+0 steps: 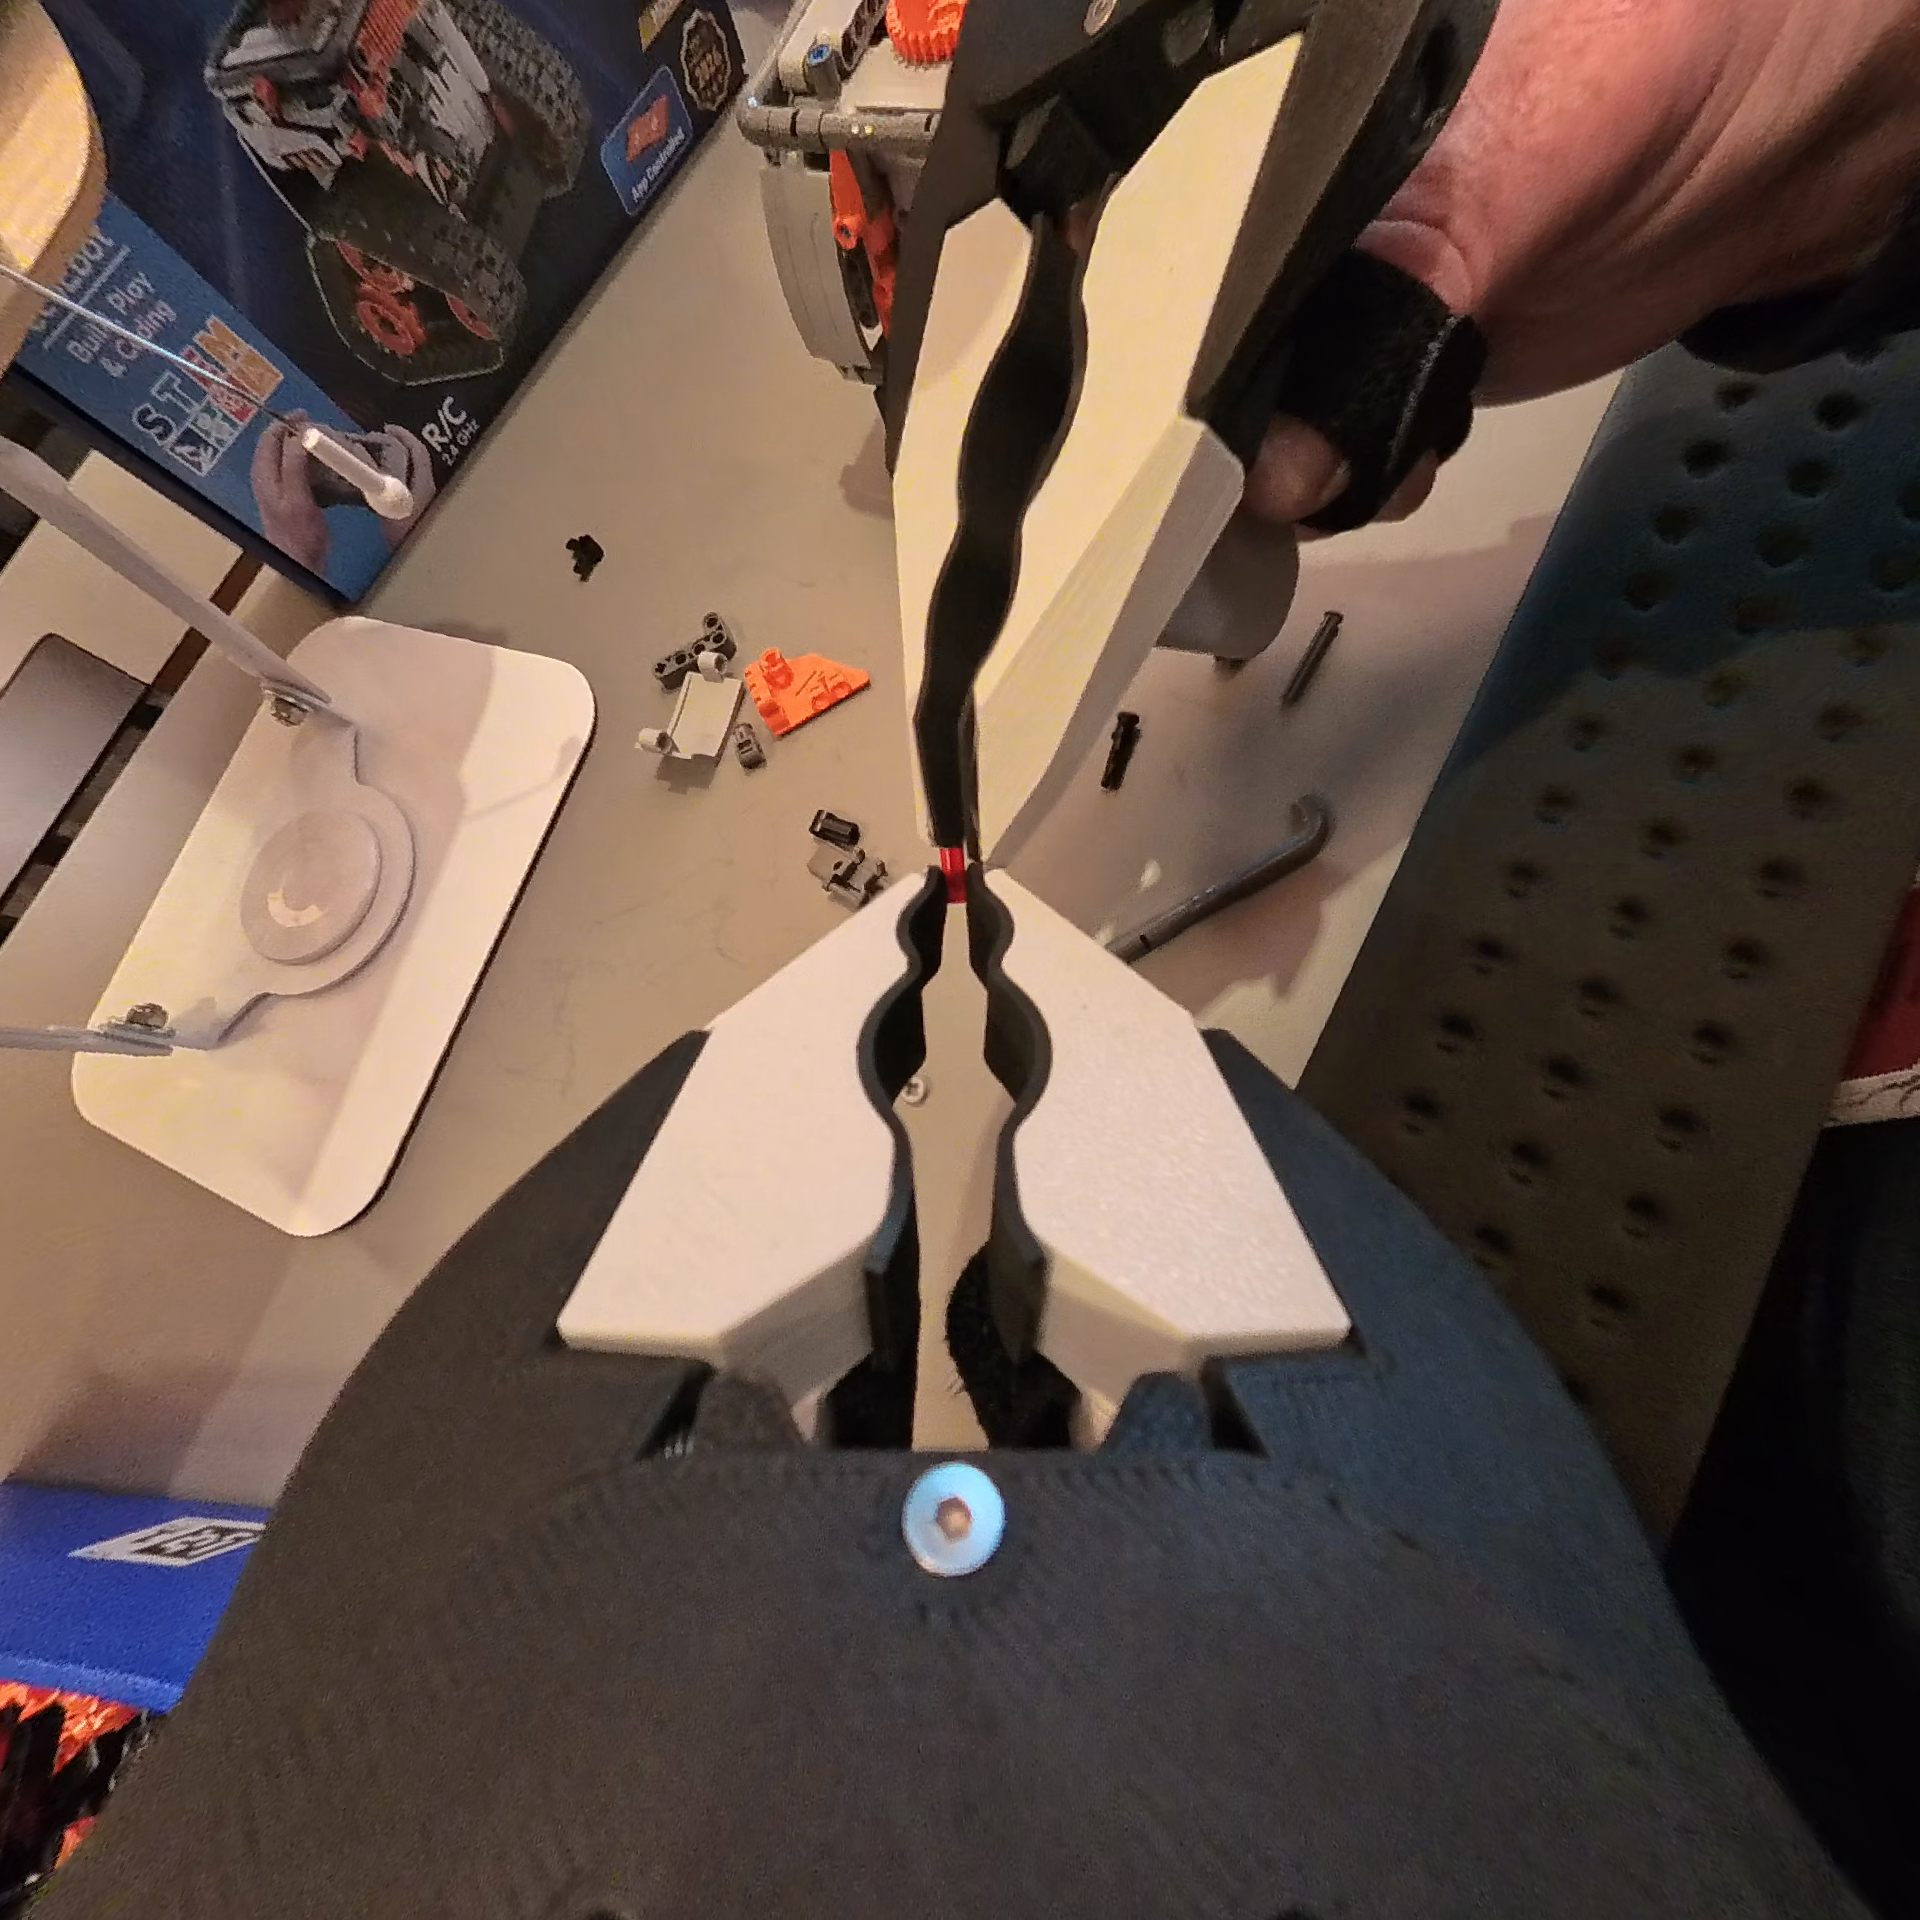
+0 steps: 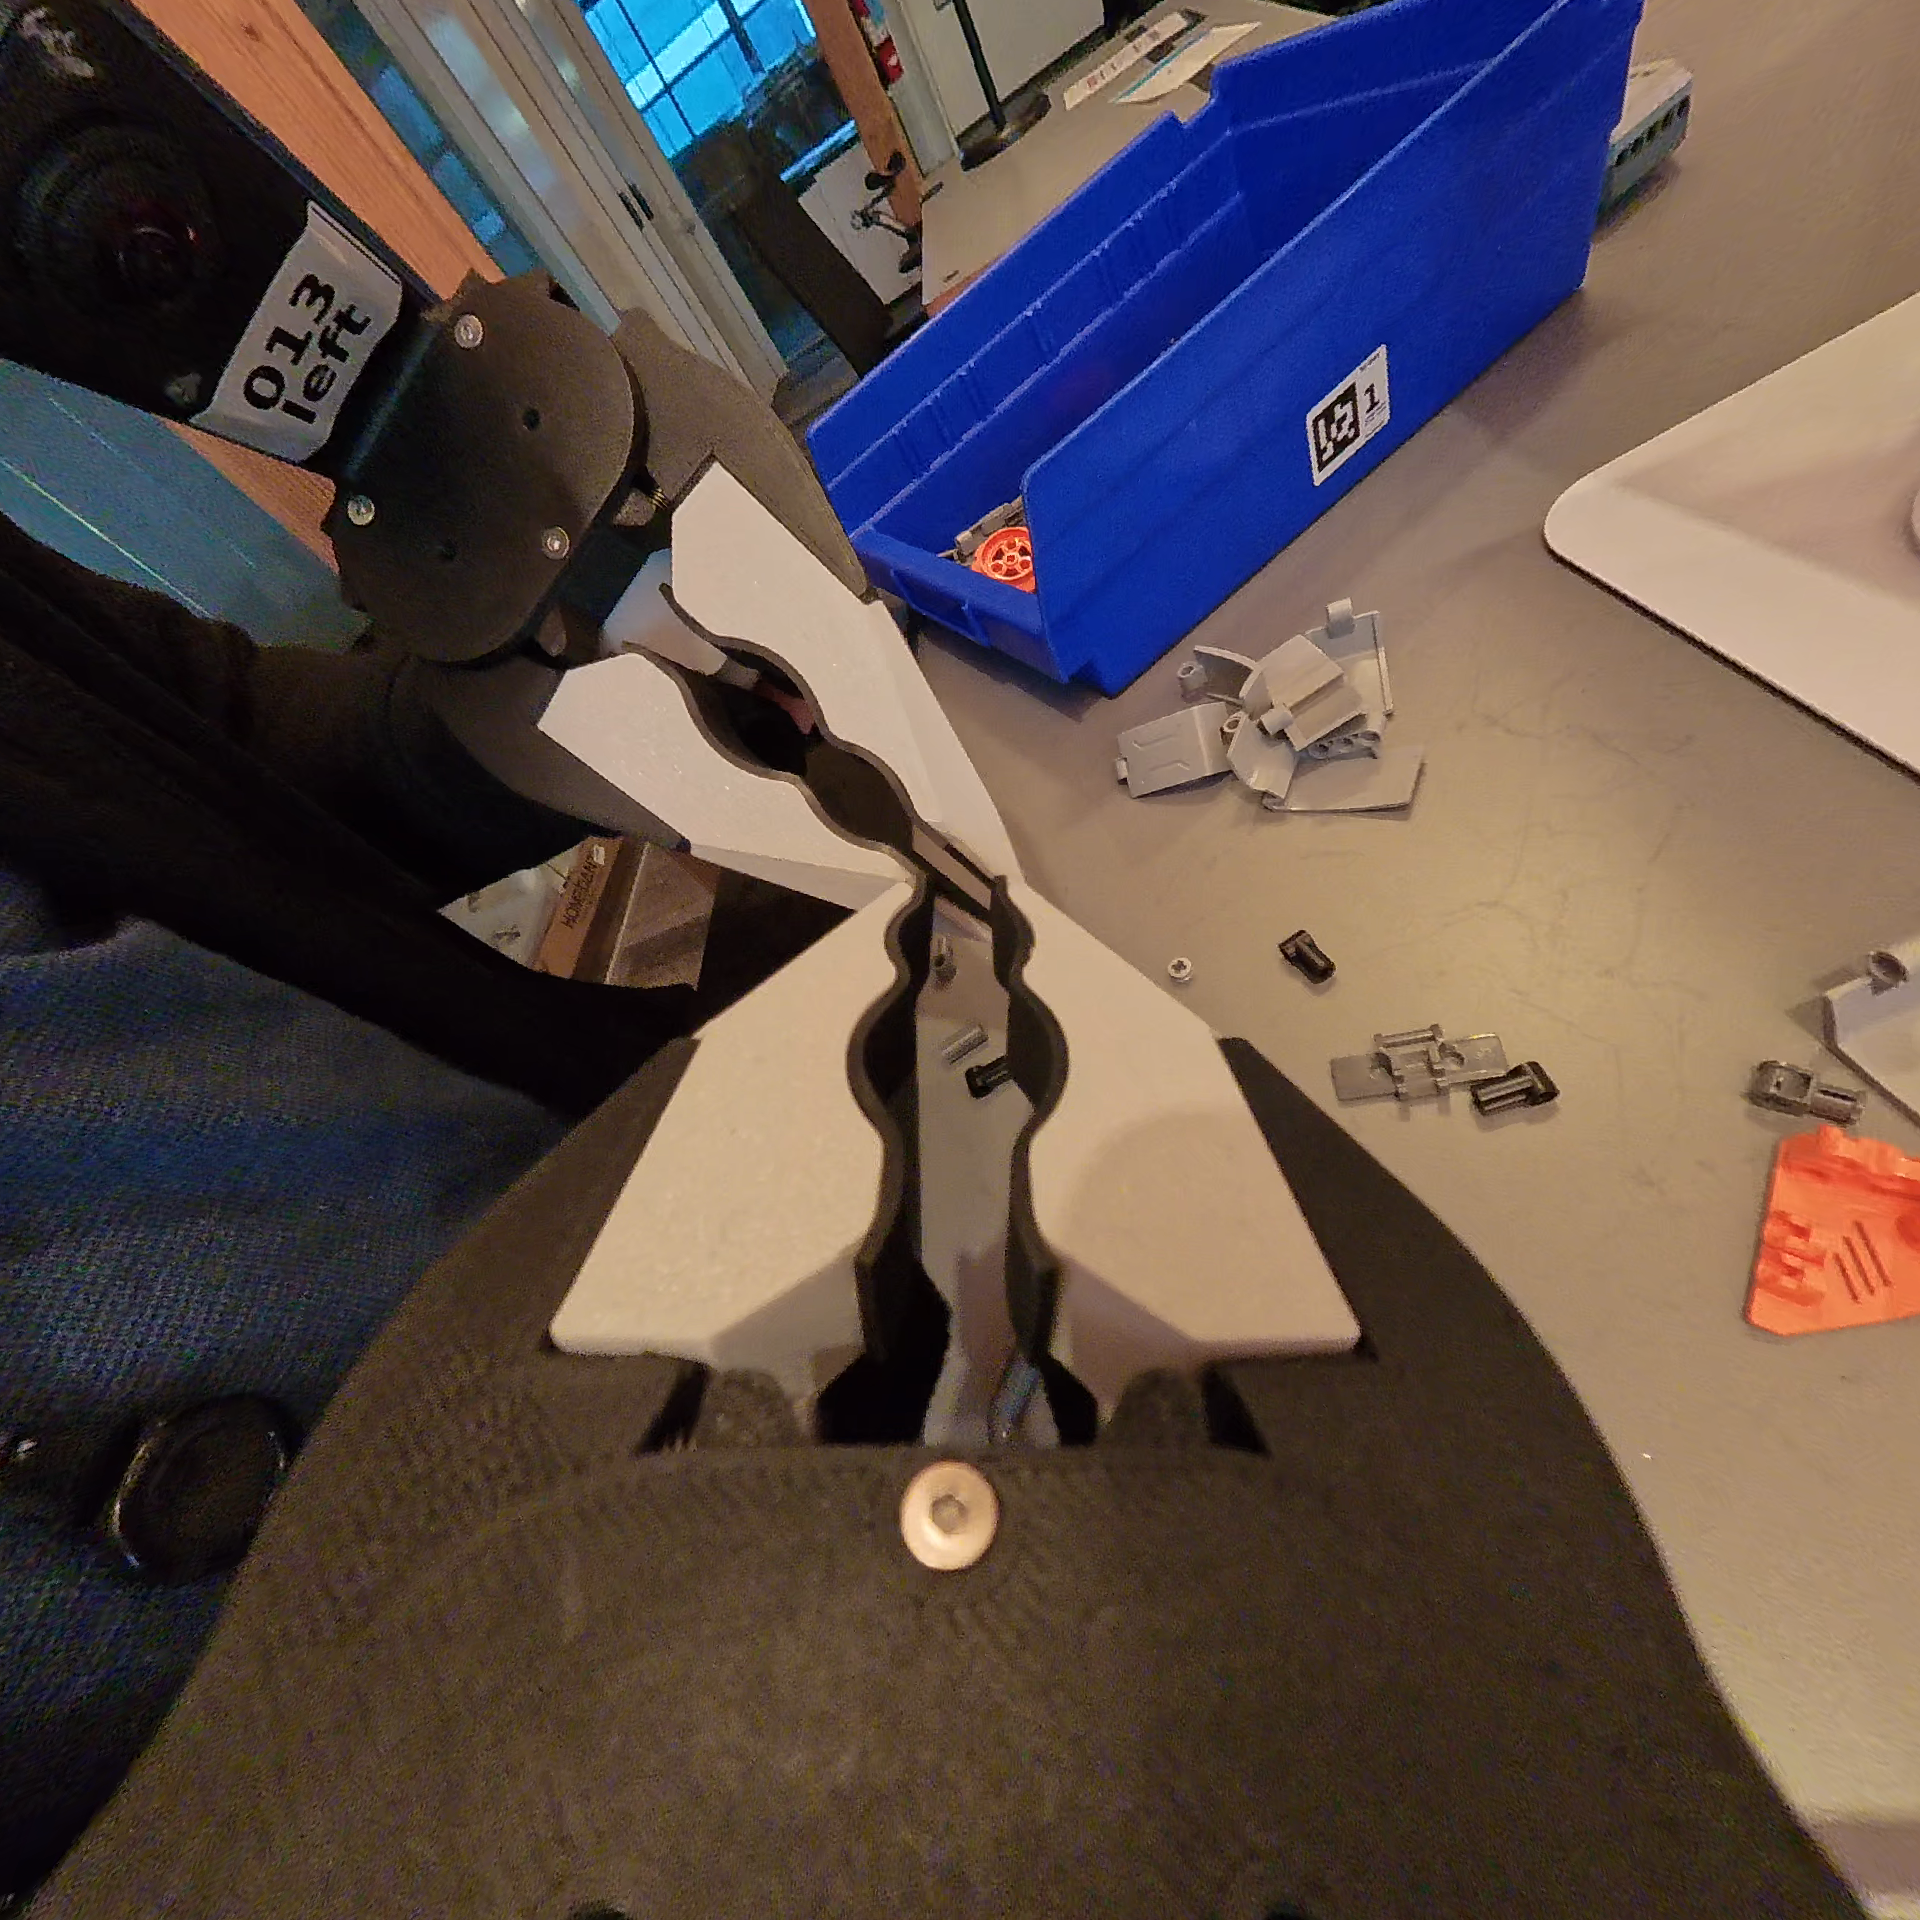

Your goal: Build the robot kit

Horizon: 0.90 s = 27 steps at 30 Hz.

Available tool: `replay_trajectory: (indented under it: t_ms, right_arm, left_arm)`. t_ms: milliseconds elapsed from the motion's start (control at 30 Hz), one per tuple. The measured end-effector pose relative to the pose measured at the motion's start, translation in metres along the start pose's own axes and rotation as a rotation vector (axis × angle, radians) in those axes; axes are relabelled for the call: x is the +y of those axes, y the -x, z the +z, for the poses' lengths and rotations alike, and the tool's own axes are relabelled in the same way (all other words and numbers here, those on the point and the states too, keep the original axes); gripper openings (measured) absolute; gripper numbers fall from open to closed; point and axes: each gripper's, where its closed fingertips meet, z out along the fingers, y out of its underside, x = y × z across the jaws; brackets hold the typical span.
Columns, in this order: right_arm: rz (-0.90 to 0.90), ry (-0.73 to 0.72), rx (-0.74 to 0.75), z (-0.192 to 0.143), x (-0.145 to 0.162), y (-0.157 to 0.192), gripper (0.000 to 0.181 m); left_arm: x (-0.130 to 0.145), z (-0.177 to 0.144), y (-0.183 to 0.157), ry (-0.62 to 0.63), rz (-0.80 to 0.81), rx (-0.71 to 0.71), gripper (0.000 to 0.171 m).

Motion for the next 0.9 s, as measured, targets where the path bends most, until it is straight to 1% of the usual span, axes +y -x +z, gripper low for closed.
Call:
replay_trajectory:
  t_ms: [100, 233, 333, 567, 767, 900]
  right_arm:
    - [0.031, -0.041, -0.011, -0.0035, -0.0059, 0.0003, 0.011]
    - [0.024, -0.016, -0.023, -0.0026, -0.0028, 0.0036, 0.008]
    - [0.025, -0.017, -0.041, -0.0010, -0.0034, 0.0071, 0.000]
    - [0.010, -0.011, -0.034, 0.0001, -0.0048, 0.0085, 0.000]
    - [0.011, -0.037, -0.023, -0.0046, -0.0096, 0.0069, 0.007]
    - [0.006, -0.044, -0.013, -0.0045, -0.0111, 0.0071, 0.004]
  left_arm:
    - [-0.0010, 0.0001, 0.0000, -0.003, 0.008, -0.001, 0.002]
    - [-0.0024, -0.0003, 0.0000, -0.013, 0.007, -0.006, 0.002]
    - [-0.0030, -0.0004, 0.0006, -0.018, 0.006, -0.009, 0.002]
    - [-0.0024, -0.0022, 0.0015, -0.023, 0.005, -0.015, 0.002]
    - [-0.0047, -0.0041, 0.0035, -0.039, 0.000, -0.022, 0.002]
    - [-0.0071, -0.0039, 0.0023, -0.038, 0.025, -0.032, 0.002]
